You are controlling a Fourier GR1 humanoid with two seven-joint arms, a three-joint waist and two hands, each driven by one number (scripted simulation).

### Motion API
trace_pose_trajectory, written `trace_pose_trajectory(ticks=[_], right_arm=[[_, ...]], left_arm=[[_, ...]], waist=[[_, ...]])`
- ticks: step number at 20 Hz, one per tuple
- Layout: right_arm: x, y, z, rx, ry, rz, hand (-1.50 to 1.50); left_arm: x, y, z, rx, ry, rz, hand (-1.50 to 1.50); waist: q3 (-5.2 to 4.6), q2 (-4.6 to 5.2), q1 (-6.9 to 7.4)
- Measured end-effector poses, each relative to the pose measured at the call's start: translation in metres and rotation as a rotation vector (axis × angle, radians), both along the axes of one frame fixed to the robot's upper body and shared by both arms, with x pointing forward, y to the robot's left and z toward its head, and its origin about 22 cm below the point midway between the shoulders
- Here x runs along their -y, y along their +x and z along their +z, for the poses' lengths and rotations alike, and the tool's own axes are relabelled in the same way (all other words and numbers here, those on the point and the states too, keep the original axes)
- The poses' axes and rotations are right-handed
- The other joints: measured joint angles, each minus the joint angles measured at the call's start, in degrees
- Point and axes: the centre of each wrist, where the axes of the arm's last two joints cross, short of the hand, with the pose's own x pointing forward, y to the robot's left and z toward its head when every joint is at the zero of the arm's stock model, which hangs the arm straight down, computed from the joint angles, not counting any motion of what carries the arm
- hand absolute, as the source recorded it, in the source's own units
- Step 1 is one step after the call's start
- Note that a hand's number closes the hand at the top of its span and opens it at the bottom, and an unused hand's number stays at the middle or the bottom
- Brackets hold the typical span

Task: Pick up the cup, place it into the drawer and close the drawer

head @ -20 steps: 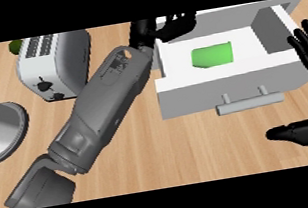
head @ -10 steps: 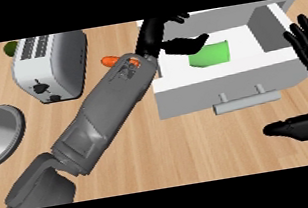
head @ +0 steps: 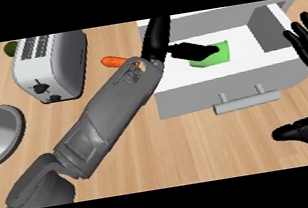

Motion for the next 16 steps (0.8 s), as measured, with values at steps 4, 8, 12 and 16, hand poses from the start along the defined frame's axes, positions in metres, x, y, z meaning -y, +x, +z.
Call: trace_pose_trajectory(ticks=[4, 8, 12, 16], right_arm=[[0.005, -0.009, 0.005, -0.004, 0.015, 0.072, 1.50], [0.007, -0.016, 0.013, 0.006, -0.072, 0.102, 1.50], [0.008, -0.029, 0.018, -0.014, -0.202, 0.126, 1.50], [0.003, -0.037, 0.027, -0.020, -0.313, 0.104, 1.50]], left_arm=[[0.007, -0.002, 0.013, 0.039, -0.072, -0.020, -1.50], [0.009, -0.001, 0.023, 0.053, -0.131, -0.024, -1.50], [0.003, 0.002, 0.034, 0.043, -0.173, -0.011, -1.50], [-0.017, 0.005, 0.039, 0.033, -0.216, 0.007, -1.50]], waist=[[-0.02, -0.32, 0.91], [-0.05, -0.61, 2.39], [-0.08, -0.97, 3.61], [-0.09, -1.20, 4.64]])
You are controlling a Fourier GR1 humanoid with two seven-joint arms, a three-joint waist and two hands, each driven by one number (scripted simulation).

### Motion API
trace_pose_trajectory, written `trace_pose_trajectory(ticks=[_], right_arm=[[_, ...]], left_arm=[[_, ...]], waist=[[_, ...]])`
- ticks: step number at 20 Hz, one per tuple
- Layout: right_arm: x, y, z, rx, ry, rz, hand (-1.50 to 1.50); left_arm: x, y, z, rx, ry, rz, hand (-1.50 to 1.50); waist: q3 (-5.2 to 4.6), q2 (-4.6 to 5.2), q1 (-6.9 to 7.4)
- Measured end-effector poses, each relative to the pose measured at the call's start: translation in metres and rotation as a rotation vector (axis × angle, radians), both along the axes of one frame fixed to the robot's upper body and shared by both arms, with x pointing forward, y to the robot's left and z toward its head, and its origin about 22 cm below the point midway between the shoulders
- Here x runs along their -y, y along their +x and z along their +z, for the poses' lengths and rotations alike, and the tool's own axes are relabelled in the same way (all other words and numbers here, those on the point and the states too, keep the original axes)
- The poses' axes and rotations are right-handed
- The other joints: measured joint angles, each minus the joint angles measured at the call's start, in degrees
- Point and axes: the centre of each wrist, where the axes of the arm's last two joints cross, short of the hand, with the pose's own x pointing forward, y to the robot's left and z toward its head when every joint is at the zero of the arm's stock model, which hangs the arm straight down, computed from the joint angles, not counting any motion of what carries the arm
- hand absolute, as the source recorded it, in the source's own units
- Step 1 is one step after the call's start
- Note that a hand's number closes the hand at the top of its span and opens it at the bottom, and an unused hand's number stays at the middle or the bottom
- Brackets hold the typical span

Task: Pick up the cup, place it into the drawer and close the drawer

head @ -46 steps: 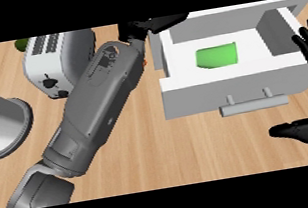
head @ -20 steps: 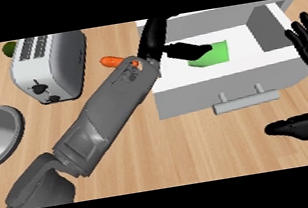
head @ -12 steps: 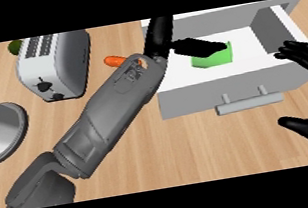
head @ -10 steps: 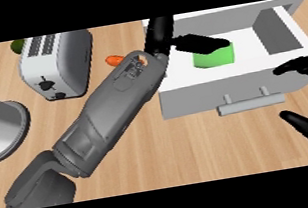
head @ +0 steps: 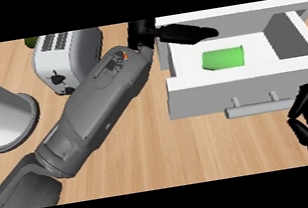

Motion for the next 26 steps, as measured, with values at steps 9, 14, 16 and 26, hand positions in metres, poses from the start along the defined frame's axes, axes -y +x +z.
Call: trace_pose_trajectory(ticks=[9, 14, 16, 26], right_arm=[[-0.022, 0.013, -0.019, -0.012, -0.170, -0.103, 1.50], [-0.041, 0.029, -0.036, 0.016, -0.283, -0.127, 1.50], [-0.047, 0.034, -0.046, 0.017, -0.358, -0.117, 1.50], [-0.076, 0.081, -0.104, 0.062, -0.734, -0.126, 1.50]], left_arm=[[-0.073, -0.004, 0.003, -0.019, -0.056, 0.038, -1.50], [-0.115, -0.017, -0.004, -0.028, -0.079, 0.056, -1.50], [-0.126, -0.022, -0.004, -0.029, -0.089, 0.060, -1.50], [-0.188, -0.048, -0.024, -0.045, -0.113, 0.081, -1.50]], waist=[[0.00, -0.12, 1.61], [0.01, -0.05, 2.00], [0.01, -0.01, 2.10], [0.03, 0.38, 2.56]])
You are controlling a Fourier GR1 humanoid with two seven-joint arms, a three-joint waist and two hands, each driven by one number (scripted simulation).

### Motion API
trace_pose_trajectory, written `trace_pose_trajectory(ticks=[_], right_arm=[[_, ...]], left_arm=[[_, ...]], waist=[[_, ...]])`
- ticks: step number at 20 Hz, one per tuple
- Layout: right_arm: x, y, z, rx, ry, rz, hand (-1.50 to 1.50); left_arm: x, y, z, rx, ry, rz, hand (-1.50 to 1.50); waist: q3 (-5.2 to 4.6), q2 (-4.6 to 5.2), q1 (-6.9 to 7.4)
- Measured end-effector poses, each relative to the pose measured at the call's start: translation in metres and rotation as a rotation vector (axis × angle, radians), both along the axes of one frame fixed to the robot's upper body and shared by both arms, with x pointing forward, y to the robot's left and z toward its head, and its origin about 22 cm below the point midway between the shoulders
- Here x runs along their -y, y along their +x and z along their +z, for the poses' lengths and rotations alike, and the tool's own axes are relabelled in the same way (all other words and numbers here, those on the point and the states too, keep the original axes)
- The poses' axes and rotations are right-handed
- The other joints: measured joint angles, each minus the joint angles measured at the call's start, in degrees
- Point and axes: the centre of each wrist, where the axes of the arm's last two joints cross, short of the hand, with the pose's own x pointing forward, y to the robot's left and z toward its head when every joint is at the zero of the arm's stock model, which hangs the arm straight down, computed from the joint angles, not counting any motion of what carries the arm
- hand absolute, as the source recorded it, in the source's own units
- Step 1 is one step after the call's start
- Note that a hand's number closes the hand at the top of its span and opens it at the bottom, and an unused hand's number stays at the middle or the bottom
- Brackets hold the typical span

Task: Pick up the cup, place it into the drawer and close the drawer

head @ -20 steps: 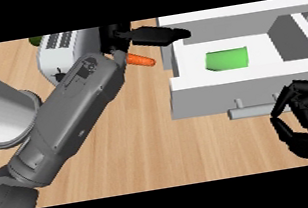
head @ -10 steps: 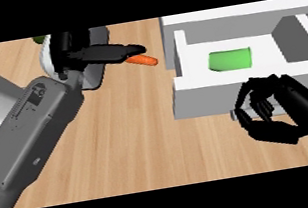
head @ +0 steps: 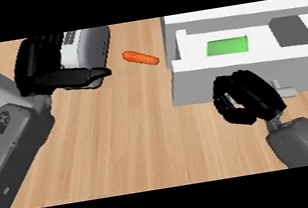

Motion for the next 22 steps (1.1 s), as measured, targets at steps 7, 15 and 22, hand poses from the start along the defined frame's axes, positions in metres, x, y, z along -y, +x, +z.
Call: trace_pose_trajectory(ticks=[7, 15, 22], right_arm=[[-0.011, 0.046, -0.040, -0.002, -0.065, -0.008, 1.50], [0.002, 0.100, -0.036, -0.031, -0.056, -0.008, 1.50], [0.015, 0.117, -0.030, -0.101, -0.029, 0.025, 1.50]], left_arm=[[-0.041, -0.025, -0.011, -0.005, -0.002, 0.008, -1.50], [-0.067, -0.037, -0.020, -0.003, -0.003, -0.002, -1.50], [-0.072, -0.039, -0.025, -0.001, -0.011, -0.030, -1.50]], waist=[[-0.02, 0.05, -0.08], [-0.10, 0.33, 0.96], [-0.21, 0.37, 1.83]])
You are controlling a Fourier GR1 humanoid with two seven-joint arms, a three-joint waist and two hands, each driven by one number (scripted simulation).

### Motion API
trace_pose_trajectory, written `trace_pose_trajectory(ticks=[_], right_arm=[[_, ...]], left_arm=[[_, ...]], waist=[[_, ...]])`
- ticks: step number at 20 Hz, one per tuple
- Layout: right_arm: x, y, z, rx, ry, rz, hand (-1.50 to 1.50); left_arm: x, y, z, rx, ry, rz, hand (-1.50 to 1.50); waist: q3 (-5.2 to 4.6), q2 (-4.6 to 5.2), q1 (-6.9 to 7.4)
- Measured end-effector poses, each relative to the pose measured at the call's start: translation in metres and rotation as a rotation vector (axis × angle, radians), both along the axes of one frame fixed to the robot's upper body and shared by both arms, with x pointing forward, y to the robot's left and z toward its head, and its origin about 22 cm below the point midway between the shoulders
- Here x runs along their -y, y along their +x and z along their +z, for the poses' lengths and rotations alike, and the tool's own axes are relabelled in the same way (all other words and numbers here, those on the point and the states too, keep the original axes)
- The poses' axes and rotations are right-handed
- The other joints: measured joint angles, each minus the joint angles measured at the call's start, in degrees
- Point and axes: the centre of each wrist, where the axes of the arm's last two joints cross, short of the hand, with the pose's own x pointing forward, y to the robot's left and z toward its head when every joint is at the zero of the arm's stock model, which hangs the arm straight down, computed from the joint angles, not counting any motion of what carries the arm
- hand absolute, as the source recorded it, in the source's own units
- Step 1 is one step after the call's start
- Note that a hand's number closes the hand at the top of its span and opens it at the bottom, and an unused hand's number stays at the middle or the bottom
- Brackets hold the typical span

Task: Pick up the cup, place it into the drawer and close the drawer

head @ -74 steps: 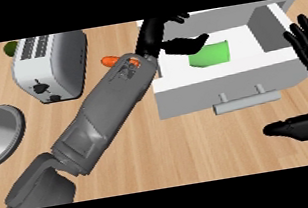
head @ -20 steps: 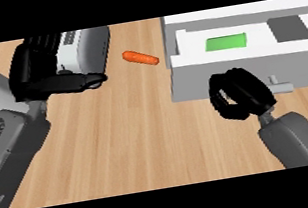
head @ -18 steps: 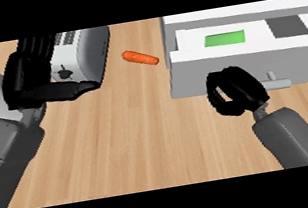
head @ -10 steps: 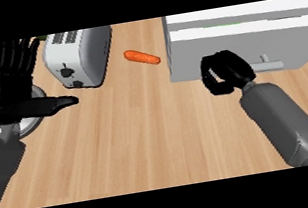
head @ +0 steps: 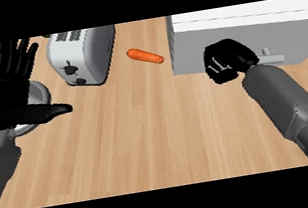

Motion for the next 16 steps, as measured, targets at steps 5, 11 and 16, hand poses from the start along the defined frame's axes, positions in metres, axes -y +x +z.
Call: trace_pose_trajectory(ticks=[5, 11, 16], right_arm=[[0.008, 0.002, 0.001, -0.042, 0.032, 0.034, 1.50], [0.018, 0.002, 0.001, -0.061, 0.091, 0.060, 1.50], [0.024, 0.000, -0.001, -0.051, 0.137, 0.074, 1.50]], left_arm=[[0.001, -0.001, -0.008, -0.009, -0.011, -0.031, -1.50], [0.008, -0.003, -0.015, -0.014, -0.020, -0.066, -1.50], [0.011, -0.003, -0.017, -0.013, -0.025, -0.079, -1.50]], waist=[[-0.21, -0.17, 0.41], [-0.30, -0.12, 1.03], [-0.27, -0.04, 1.41]])
